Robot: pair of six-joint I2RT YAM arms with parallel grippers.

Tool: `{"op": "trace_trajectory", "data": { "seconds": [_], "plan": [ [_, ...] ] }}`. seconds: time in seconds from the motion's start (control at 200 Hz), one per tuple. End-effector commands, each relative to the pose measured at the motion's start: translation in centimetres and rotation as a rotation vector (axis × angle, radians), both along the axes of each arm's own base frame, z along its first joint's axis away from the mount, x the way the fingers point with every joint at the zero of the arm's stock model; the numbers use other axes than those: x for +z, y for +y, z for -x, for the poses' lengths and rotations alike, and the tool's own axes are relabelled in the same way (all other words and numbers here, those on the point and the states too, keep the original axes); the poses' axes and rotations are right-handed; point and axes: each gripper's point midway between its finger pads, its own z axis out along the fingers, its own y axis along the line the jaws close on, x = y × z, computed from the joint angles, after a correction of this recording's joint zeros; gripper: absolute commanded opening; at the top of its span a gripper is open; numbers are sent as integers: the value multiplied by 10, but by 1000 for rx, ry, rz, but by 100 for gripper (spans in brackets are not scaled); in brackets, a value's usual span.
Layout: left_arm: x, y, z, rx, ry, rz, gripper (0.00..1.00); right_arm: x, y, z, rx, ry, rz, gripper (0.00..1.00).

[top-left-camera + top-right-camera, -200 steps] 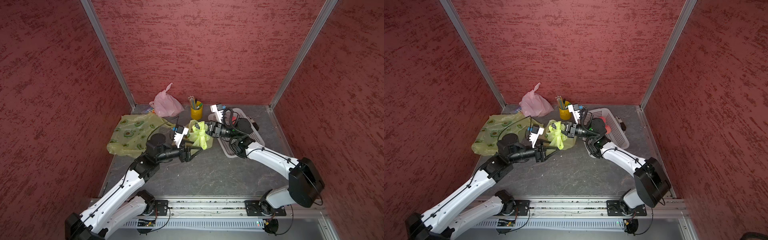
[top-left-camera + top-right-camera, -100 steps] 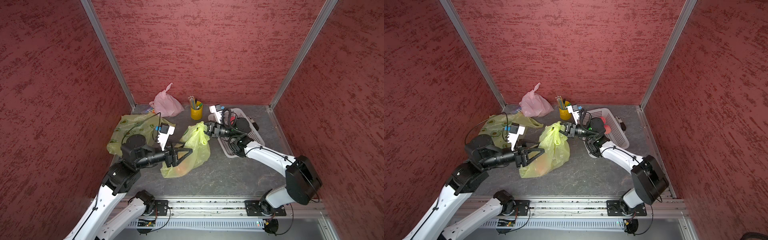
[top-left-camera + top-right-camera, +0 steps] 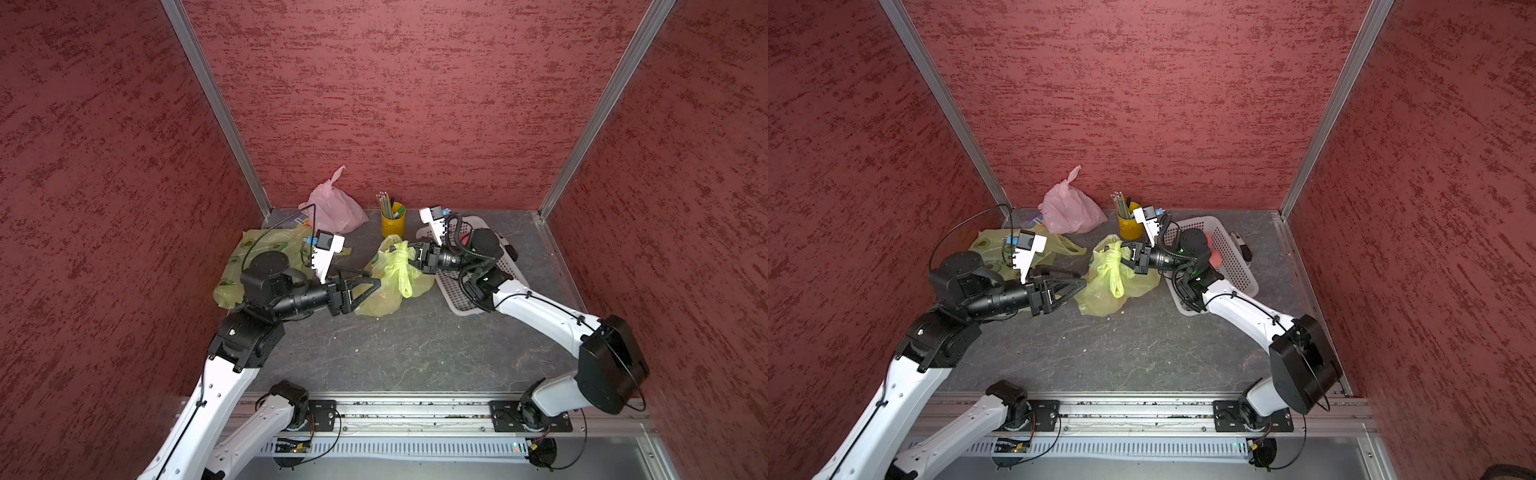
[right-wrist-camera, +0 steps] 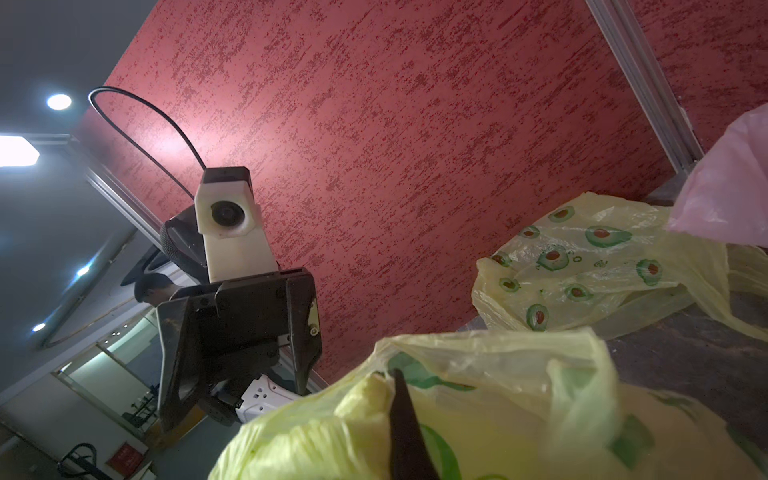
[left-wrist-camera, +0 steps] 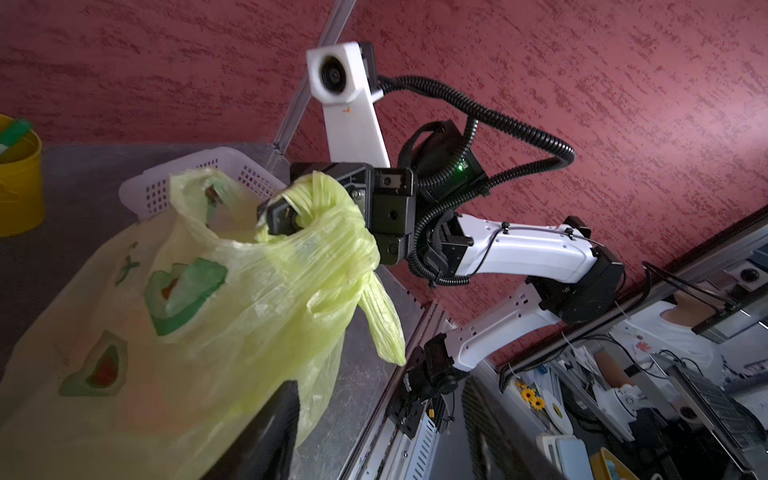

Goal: Place the peach into a plastic bag & tie a knot
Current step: Cross the plastic bag at the center of the board.

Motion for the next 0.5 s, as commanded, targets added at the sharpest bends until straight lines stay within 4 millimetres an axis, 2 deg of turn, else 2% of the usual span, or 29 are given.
{"op": "trace_trajectory", "data": {
  "seconds": [0.0,0.115,0.135,0.16,0.225,0.361,0.496],
  "plan": [
    [39,4,-12,48,-100,110,65,13,-3,3,-12,-71,9,0],
    [61,-4,-28,30,-128,172,65,11,-2,3,-8,-76,26,0],
    [63,-6,-31,27,-130,176,65,11,-2,3,-6,-75,28,0],
    [66,-8,-35,29,-133,179,65,21,-7,10,-5,-98,13,0],
    [66,-14,-49,40,-130,186,65,22,-7,11,-5,-101,14,0],
    [41,-34,-72,6,-55,211,63,23,-8,10,-21,-102,5,0],
    [17,-60,-59,-70,-26,221,54,24,-11,-2,-96,-89,2,0]
  ]
}}
